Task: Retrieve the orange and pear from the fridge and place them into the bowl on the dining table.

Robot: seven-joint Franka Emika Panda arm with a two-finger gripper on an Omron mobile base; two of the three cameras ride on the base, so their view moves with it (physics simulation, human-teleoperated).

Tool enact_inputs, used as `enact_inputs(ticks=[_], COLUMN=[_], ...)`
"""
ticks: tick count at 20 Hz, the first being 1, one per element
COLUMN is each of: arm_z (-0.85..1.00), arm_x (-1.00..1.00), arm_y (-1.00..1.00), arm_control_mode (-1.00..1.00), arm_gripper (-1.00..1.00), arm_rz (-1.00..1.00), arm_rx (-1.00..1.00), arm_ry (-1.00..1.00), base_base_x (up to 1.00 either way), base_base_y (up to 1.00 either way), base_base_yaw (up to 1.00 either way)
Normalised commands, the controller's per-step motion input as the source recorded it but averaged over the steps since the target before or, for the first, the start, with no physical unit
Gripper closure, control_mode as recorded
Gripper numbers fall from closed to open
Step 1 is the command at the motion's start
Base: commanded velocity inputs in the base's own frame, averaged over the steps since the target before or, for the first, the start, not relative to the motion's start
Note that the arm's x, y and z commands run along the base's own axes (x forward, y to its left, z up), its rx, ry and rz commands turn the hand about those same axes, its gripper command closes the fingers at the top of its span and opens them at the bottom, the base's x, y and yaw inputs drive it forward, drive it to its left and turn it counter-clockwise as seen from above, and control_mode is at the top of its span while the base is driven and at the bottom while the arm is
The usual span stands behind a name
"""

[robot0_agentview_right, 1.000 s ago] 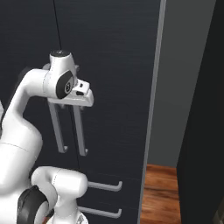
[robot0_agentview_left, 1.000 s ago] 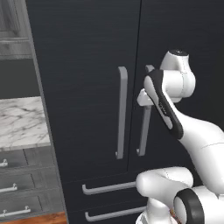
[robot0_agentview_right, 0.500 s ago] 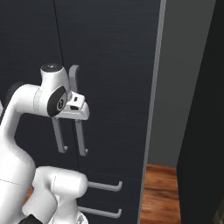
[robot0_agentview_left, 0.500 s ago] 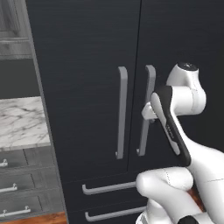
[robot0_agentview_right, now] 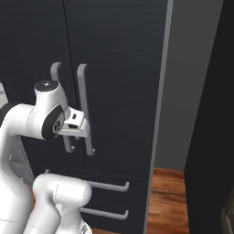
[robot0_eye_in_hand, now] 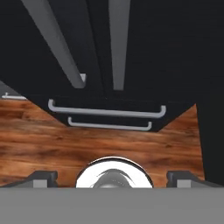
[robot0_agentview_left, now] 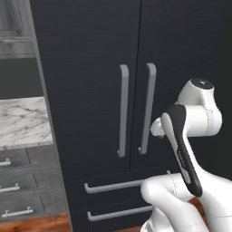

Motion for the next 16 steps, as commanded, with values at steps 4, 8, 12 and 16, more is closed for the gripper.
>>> enact_inputs(ticks=[4, 8, 12, 16], arm_z=[0.00, 0.00, 0.00, 0.00], arm_x=[0.00, 0.00, 0.00, 0.00], arm_y=[0.00, 0.00, 0.00, 0.00], arm_control_mode=[1.00, 1.00, 1.00, 1.00], arm_gripper=[-1.00, -1.00, -1.00, -1.00], arm_rz=[0.00, 0.00, 0.00, 0.00], arm_rx=[0.00, 0.00, 0.00, 0.00], arm_ry=[0.00, 0.00, 0.00, 0.00], base_base_x=[-0.51, -0.36, -0.30, -0.51], base_base_y=[0.33, 0.40, 0.42, 0.16], base_base_yaw=[0.00, 0.00, 0.00, 0.00])
